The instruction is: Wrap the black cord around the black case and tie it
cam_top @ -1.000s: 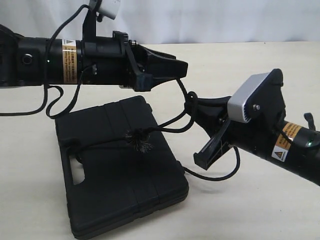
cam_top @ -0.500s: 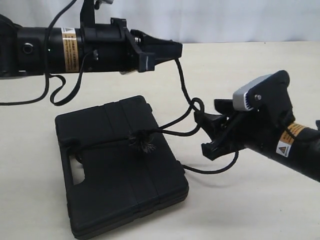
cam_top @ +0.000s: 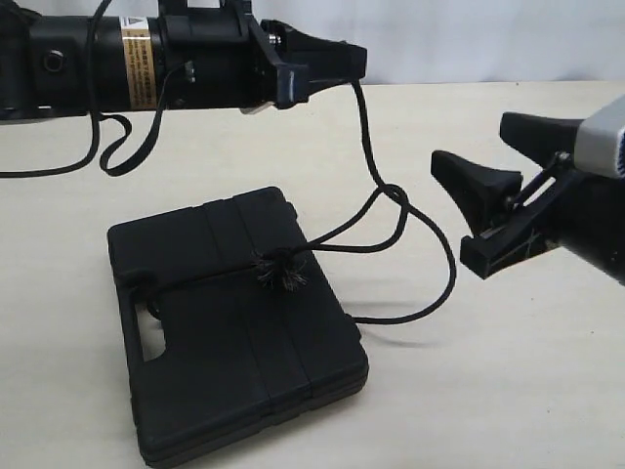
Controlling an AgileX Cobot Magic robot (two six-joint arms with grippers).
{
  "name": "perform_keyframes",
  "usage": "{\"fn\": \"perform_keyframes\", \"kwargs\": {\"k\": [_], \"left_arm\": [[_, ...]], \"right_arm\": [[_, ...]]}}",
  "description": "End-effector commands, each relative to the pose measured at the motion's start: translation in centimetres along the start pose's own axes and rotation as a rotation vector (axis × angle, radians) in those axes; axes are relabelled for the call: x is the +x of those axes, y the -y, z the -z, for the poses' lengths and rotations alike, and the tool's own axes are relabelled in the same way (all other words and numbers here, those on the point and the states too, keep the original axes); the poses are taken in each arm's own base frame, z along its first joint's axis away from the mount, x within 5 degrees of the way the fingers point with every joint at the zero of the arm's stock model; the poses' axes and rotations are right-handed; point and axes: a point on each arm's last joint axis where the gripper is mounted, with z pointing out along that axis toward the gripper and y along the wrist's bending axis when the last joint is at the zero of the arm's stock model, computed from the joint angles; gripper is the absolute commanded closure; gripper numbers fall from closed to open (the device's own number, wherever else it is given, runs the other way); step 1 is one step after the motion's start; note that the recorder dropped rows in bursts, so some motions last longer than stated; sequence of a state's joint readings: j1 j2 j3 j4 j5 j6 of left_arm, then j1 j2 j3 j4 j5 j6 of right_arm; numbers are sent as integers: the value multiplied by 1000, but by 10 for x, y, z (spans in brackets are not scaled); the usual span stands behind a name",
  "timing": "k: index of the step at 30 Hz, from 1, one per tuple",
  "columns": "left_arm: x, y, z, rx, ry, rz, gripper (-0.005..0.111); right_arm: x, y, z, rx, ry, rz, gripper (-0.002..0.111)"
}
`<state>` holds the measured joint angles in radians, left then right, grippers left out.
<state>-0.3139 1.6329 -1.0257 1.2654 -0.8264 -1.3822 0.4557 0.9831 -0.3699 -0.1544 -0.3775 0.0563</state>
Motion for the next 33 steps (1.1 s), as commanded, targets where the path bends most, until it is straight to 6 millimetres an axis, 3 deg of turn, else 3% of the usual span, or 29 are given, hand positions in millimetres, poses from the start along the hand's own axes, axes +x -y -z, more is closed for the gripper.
{"fn": "perform_keyframes", "kwargs": {"k": [1,4,9,16,18,21,28,33], "left_arm": [[-1,5,0,54,-4,-13,107],[0,5,0,53,-14,-22,107],[4,6,0,61,-59,-62,107],[5,6,0,64,-71,-73,107],[5,6,0,64,-71,-73,107],[5,6,0,64,-70,-80,107],[4,-1,0,-16,-55,-74,105],[-5,-1,1,-58,-45,-25,79]], "right_arm": [[3,-14,-12,-153,57,118,62],[12,-23,-28,-252,67,182,68],[19,-19,-58,-233,6,127,68],[18,-17,-79,-223,-10,114,69],[18,-15,-83,-211,-36,115,73],[20,-13,-83,-195,-87,124,104],[18,-11,-79,-176,-108,128,104],[7,-9,-73,-152,-79,117,104]]}}
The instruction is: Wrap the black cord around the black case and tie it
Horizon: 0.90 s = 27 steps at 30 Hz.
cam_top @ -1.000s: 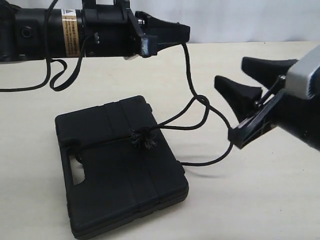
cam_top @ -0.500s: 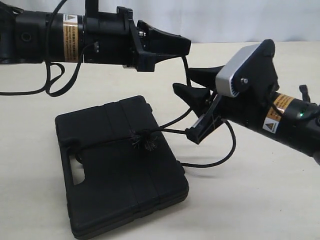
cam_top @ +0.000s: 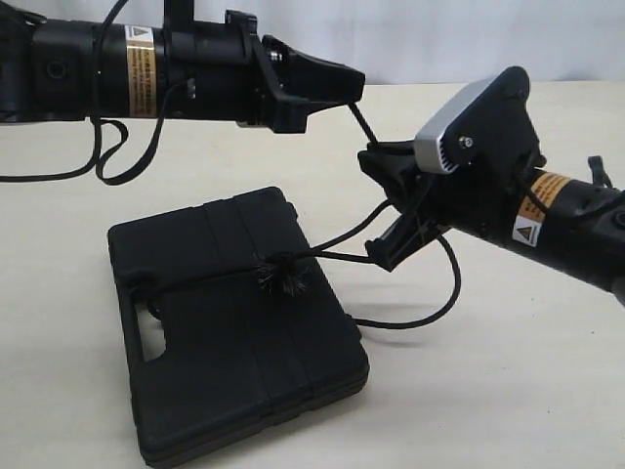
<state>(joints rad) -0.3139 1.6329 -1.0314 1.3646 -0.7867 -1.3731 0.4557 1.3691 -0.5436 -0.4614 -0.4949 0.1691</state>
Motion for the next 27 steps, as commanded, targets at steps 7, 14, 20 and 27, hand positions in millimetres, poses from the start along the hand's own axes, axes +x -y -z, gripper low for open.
{"fn": "perform_keyframes", "kwargs": {"k": [7,14,20,27], "left_arm": [[-48,24,46,-251,0,-177,52],[-58,31,86,-364,79,-12,53],[-39,14,84,-468,19,-85,64],[-64,11,93,-625,43,-350,85]], "right_arm": [[-43,34,14,188,-84,-99,104],[-68,67,21,312,-152,-131,104],[-65,69,23,324,-189,-139,104],[-64,69,23,325,-193,-140,104]]}}
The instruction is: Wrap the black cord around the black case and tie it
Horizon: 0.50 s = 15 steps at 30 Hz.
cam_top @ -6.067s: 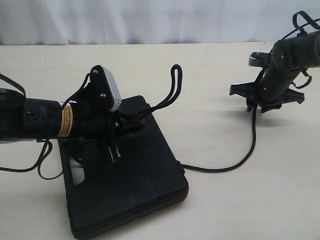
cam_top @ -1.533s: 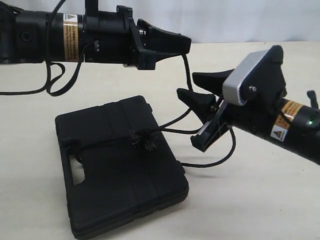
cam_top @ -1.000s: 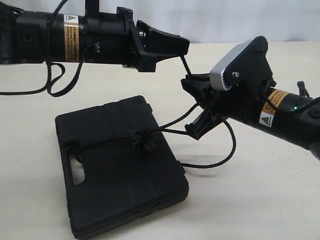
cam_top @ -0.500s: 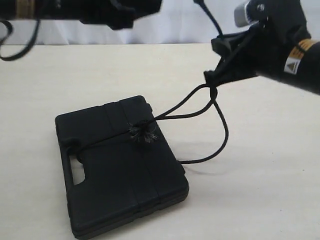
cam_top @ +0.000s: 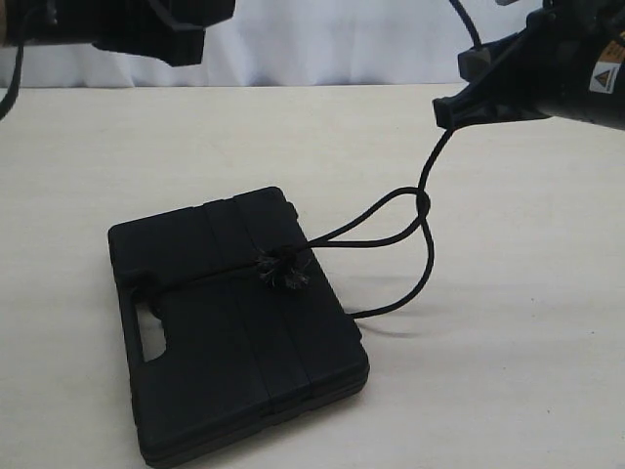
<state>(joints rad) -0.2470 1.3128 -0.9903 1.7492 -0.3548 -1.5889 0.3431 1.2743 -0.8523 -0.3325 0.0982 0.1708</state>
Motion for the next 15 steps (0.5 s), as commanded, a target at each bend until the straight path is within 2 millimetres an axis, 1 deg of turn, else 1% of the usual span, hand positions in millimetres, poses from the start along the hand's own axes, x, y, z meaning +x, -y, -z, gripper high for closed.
{"fn": "perform_keyframes", "kwargs": {"k": [1,3,4,5,6,7,8,10,12,14,15], "left_arm": [[-21,-18,6,-273,56,-89,90],[-24,-33,13,-532,57,-103,100],[-22,-44,18,-708,27,-145,106],[-20,-51,22,-828,-12,-196,107],[-13,-57,22,-897,-76,-220,107],[-3,-64,20,-935,-178,-231,107],[10,-69,15,-914,-306,-220,107],[35,-74,1,-764,-577,-204,107],[61,-72,-10,-550,-854,-64,107],[79,-64,-17,-346,-1040,114,107],[89,-60,-19,-272,-1111,190,107]], "right_arm": [[-3,2,2,7,10,-8,104],[-3,2,2,7,10,-8,104],[-3,2,2,7,10,-8,104],[-3,2,2,7,10,-8,104],[-3,2,2,7,10,-8,104],[-4,2,2,6,18,-8,104],[-5,2,2,4,29,-8,104],[-7,1,2,-1,52,-7,104],[-7,1,2,-2,57,-7,104],[-6,1,2,-1,51,-7,104],[-6,2,2,0,46,-7,104]]}}
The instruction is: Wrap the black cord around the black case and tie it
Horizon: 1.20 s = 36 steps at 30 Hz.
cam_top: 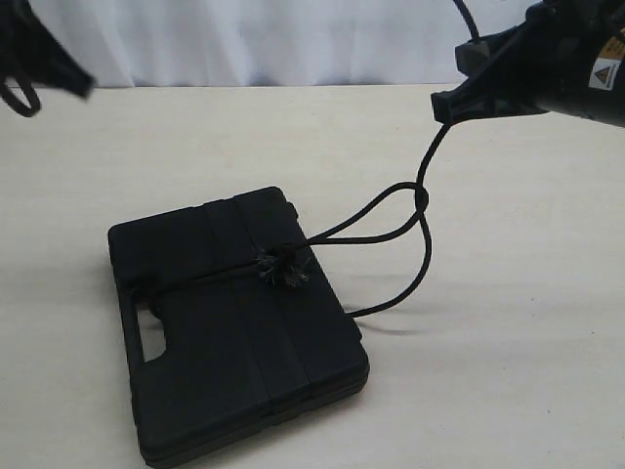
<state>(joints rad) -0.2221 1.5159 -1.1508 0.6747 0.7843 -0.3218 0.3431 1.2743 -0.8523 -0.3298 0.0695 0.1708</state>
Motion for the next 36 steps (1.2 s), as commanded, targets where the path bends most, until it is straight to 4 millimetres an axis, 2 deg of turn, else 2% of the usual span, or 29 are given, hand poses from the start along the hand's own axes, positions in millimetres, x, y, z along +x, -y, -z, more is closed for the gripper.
{"fn": "perform_keyframes", "kwargs": {"k": [1,4,8,11,16,20,24,28,34,36], "left_arm": [[23,36,-23,444,-402,-28,107],[37,53,-35,499,-505,-5,102],[59,63,-44,485,-580,53,80],[71,69,-49,440,-628,191,64],[96,92,-53,471,-657,284,51],[102,107,-58,526,-578,406,48],[109,118,-60,529,-508,398,48],[120,119,-64,508,-493,366,49],[115,119,-67,508,-429,388,50],[115,120,-69,507,-423,390,58]], "right_arm": [[-3,2,2,7,12,-5,104],[-1,2,2,10,-10,-5,104],[0,3,2,13,-24,-5,104],[0,3,2,13,-26,-5,104],[1,3,2,15,-35,-5,104],[3,3,2,18,-57,-5,104],[6,4,2,23,-83,-5,104],[6,4,2,24,-90,-5,104],[8,4,2,27,-108,-5,104],[8,4,2,28,-111,-5,104]]}}
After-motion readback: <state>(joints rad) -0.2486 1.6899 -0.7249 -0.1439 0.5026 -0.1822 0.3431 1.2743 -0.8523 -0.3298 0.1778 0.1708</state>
